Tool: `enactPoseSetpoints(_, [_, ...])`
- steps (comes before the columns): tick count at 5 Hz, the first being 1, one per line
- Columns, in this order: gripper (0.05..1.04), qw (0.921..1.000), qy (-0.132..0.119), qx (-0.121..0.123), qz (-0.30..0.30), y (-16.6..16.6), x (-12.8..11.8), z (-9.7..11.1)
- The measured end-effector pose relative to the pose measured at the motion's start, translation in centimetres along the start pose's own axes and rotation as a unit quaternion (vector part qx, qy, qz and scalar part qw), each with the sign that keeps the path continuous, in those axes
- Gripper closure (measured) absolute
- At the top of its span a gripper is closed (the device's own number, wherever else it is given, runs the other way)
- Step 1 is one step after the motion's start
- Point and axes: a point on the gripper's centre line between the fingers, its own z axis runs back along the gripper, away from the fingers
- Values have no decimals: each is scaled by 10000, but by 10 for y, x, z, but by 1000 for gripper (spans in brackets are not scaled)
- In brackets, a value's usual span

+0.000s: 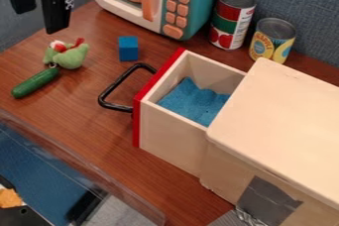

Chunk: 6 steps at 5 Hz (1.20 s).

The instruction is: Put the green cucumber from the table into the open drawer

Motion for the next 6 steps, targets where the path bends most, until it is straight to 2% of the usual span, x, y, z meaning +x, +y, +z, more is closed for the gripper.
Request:
enactPoseSetpoints(1, [83, 9999, 78, -93, -25, -1, 0, -7])
enactPoseSetpoints(4, [83, 9957, -454, -772, -249, 48, -25, -38])
enactPoseSetpoints(5, [83, 9950, -503, -784, -372, 60, -31, -52])
enactPoseSetpoints(6, [83, 9958, -456, -645, -470, 59, -37, -69])
